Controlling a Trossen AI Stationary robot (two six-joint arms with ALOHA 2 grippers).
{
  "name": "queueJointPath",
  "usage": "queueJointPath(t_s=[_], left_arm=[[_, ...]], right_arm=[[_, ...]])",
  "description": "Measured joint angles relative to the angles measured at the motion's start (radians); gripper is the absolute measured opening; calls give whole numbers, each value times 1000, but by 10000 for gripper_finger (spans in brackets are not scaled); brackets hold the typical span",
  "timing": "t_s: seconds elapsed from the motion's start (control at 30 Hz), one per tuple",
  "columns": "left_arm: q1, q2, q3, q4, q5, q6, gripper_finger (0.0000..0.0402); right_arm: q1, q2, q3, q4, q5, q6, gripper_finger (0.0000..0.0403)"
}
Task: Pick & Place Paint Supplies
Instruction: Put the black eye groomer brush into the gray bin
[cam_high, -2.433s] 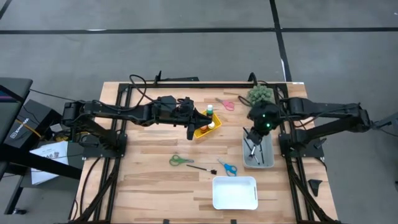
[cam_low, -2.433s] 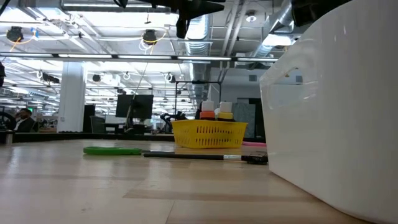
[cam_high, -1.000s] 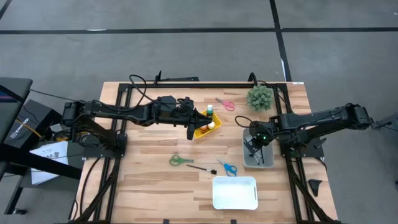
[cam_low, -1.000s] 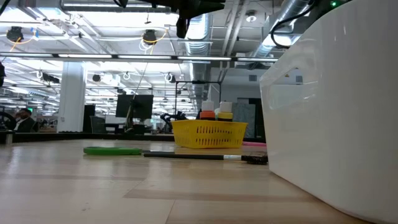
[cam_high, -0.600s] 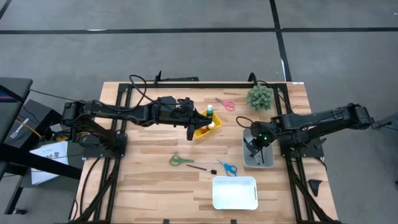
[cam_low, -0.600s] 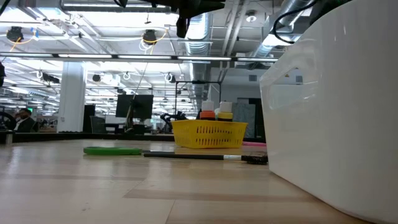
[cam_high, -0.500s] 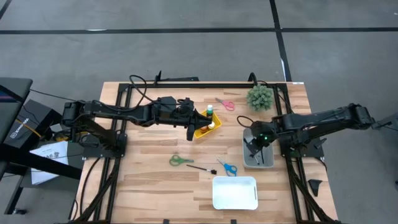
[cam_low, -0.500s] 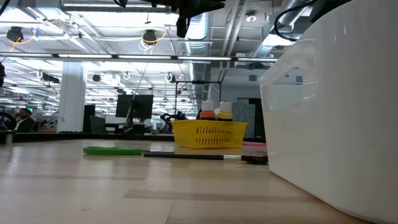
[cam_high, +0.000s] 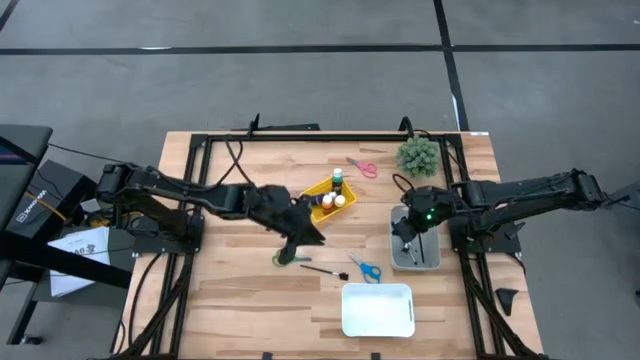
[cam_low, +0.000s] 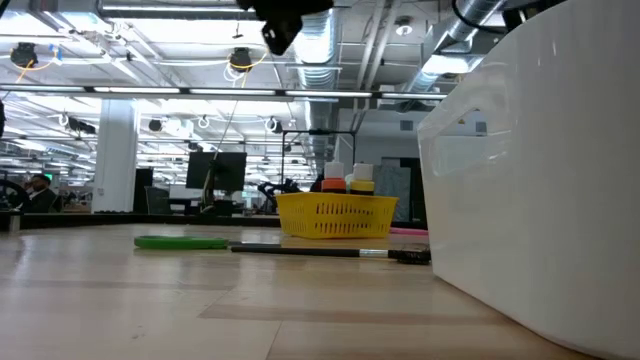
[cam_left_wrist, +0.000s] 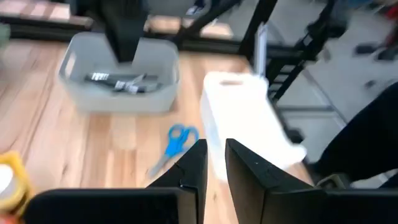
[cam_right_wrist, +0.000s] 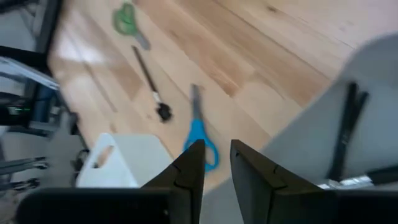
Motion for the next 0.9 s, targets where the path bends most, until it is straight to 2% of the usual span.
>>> queueJointPath(t_s=[0.17,0.43,0.5,0.77,0.9], left_arm=[[-57,-19,0,60,-109,31,72],[-81,-72,61,95,-398,250,98],[-76,-76,96,95,-436,313,103],[-37,-77,182,93,-426,436,111],[-5,-75,182,5,-288,416,110]], right_arm=[[0,-1,0,75,1,-12,72],[-1,-1,0,232,7,-59,72],[-1,-1,0,287,12,-68,72],[0,-1,0,565,103,-113,72],[5,-1,0,740,152,-175,72]])
